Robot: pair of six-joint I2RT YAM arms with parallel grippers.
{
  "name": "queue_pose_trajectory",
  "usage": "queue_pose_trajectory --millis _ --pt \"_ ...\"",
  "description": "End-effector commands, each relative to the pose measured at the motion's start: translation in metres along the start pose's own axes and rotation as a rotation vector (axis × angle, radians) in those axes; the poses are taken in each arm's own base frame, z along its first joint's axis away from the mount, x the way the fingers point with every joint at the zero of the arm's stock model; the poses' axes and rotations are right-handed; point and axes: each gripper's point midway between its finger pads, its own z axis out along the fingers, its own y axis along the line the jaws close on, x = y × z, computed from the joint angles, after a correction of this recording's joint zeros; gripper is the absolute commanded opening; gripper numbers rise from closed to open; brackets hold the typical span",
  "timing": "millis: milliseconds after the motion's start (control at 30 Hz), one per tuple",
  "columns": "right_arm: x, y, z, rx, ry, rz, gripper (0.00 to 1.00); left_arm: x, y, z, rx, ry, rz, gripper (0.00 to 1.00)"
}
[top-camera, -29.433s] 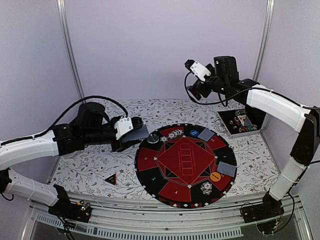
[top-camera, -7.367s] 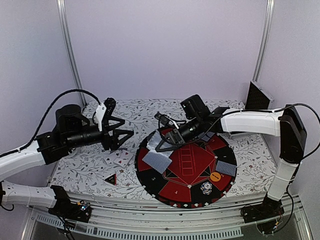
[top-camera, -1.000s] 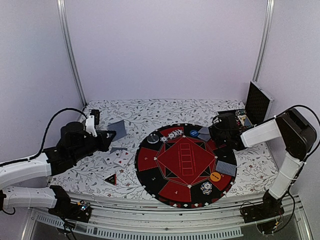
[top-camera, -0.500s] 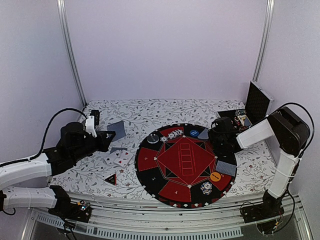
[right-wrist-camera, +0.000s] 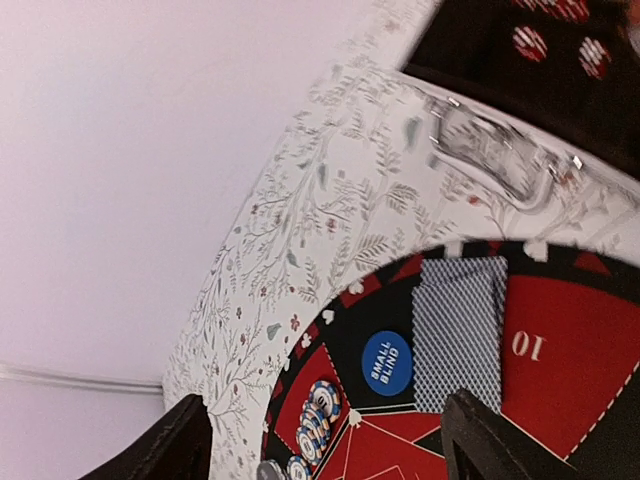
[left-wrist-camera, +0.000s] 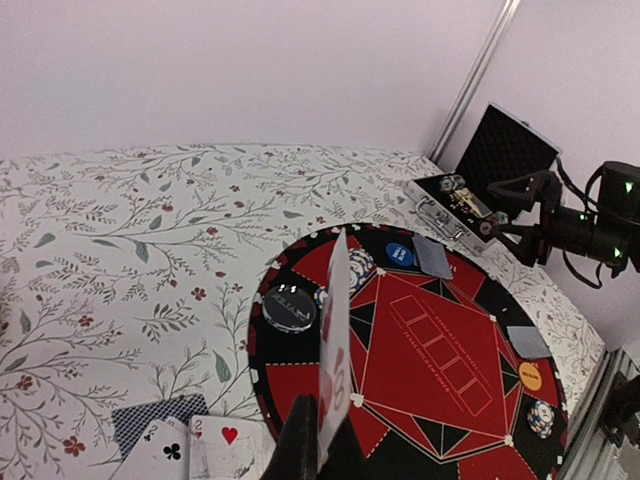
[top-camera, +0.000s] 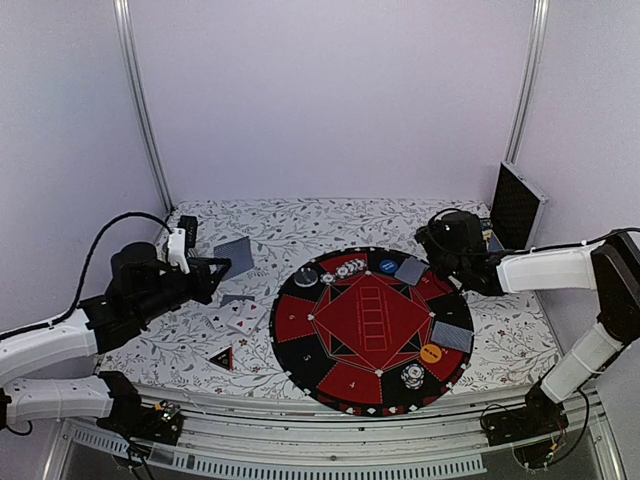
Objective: Distribute texas hold em gaming equipment
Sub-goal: Distribute the poker card in the small blind area, then pass from the left arm to the right
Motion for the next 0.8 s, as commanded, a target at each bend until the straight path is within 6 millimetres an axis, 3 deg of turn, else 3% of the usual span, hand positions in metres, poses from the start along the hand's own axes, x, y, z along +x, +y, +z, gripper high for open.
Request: queue_pose_trajectory --millis 0,100,133,233,333,500,600,667,767 --pt "0.017 0.099 -0.045 -0.196 -0.035 -0.591 0.85 -0.033 -0.038 -0.016 0.191 -0.084 0.098 0.0" --pt "0.088 0.174 -0.099 -0.637 0.173 -1.011 0.85 -0.039 -0.067 -0.029 0.352 -0.094 0.153 0.0" --pt "0.112 0.187 -0.123 -0.8 0.271 -1.069 0.85 -0.041 -0.077 -0.035 0.409 -0.101 0.165 0.0" --pt "0.175 0.203 -0.189 -1.172 0.539 -1.134 0.86 -0.045 -0.107 -0.053 0.588 -0.104 0.188 0.0" --pt "0.223 0.2 -0.219 -1.328 0.739 -1.126 0.87 -0.047 -0.12 -0.058 0.659 -0.094 0.172 0.0" --pt "0.25 0.218 -0.236 -1.464 0.844 -1.091 0.87 -0.047 -0.131 -0.058 0.694 -0.074 0.16 0.0" --pt "0.264 0.219 -0.238 -1.503 0.91 -1.074 0.81 -0.045 -0.137 -0.056 0.709 -0.059 0.161 0.0" --pt "0.271 0.216 -0.239 -1.519 0.942 -1.07 0.67 -0.043 -0.139 -0.055 0.714 -0.051 0.161 0.0" --pt "0.274 0.214 -0.238 -1.528 0.96 -1.06 0.33 -0.039 -0.141 -0.054 0.723 -0.036 0.158 0.0"
